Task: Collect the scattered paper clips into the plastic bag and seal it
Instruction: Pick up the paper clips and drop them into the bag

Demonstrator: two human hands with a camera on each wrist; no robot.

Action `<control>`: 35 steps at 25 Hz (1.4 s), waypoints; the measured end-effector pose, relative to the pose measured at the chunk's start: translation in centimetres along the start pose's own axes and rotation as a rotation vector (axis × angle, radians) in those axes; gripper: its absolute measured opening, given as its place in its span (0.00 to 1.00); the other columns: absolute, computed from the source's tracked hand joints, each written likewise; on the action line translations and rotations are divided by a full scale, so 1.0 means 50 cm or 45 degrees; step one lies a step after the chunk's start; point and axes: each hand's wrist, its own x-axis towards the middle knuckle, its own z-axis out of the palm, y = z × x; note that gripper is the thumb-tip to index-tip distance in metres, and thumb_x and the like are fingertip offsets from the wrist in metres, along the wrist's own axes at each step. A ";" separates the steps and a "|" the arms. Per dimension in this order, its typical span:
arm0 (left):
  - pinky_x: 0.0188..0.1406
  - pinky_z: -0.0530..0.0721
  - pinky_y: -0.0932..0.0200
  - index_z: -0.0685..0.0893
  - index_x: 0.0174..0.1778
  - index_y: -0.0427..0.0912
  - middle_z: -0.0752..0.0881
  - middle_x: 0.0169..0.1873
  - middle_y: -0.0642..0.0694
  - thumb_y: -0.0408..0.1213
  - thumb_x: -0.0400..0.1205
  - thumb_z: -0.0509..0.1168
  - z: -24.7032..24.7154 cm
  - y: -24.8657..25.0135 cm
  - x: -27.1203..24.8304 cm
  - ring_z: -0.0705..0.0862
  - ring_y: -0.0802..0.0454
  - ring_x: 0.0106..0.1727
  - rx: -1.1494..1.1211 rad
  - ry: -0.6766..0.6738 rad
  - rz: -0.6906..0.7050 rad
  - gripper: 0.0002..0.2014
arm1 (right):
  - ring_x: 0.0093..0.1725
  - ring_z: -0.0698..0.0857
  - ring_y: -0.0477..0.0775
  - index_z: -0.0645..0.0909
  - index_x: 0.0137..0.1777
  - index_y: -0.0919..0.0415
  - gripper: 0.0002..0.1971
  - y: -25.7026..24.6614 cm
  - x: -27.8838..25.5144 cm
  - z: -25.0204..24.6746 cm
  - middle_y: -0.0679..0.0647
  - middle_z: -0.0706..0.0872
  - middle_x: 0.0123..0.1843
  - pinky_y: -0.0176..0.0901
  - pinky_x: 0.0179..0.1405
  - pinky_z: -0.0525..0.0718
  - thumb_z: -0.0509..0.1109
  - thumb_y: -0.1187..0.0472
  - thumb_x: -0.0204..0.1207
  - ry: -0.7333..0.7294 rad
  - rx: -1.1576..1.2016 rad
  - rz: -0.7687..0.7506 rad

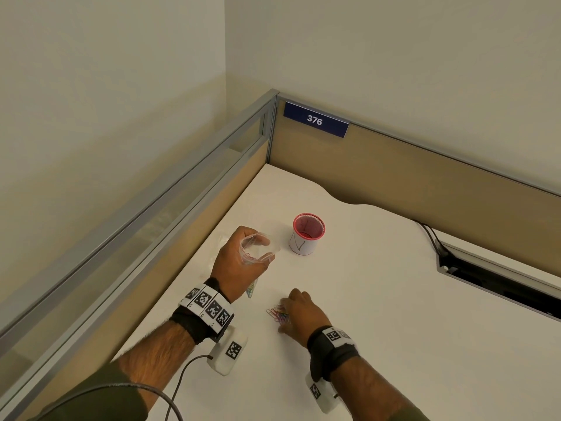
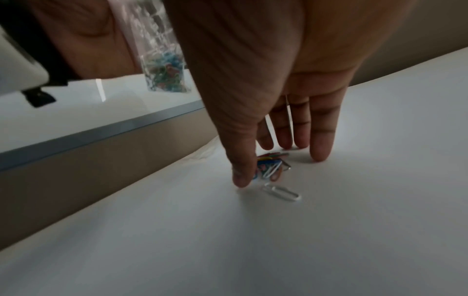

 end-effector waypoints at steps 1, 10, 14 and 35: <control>0.66 0.86 0.50 0.80 0.53 0.50 0.88 0.56 0.51 0.39 0.73 0.77 0.001 0.001 0.000 0.85 0.54 0.66 0.002 -0.006 0.007 0.16 | 0.60 0.74 0.58 0.77 0.64 0.57 0.21 -0.005 0.000 0.002 0.55 0.74 0.61 0.54 0.55 0.83 0.72 0.52 0.74 -0.006 -0.030 -0.004; 0.67 0.86 0.49 0.81 0.52 0.47 0.87 0.57 0.54 0.41 0.74 0.77 -0.004 0.006 0.004 0.85 0.54 0.66 0.018 -0.001 0.016 0.15 | 0.53 0.80 0.60 0.79 0.56 0.61 0.08 -0.022 0.012 0.012 0.59 0.80 0.54 0.47 0.48 0.79 0.63 0.59 0.82 0.140 -0.115 -0.036; 0.66 0.86 0.49 0.82 0.52 0.44 0.86 0.56 0.55 0.35 0.75 0.78 -0.003 0.012 0.003 0.85 0.54 0.65 0.037 0.026 0.008 0.14 | 0.53 0.82 0.60 0.81 0.52 0.61 0.08 -0.010 0.024 0.006 0.59 0.82 0.53 0.48 0.51 0.81 0.62 0.60 0.81 0.136 -0.012 0.030; 0.45 0.82 0.72 0.77 0.51 0.57 0.86 0.44 0.56 0.35 0.74 0.79 0.022 0.006 0.007 0.87 0.55 0.49 0.112 0.003 0.020 0.19 | 0.44 0.82 0.46 0.87 0.52 0.56 0.07 -0.167 -0.056 -0.364 0.49 0.85 0.47 0.37 0.46 0.84 0.72 0.56 0.77 0.586 0.352 -0.332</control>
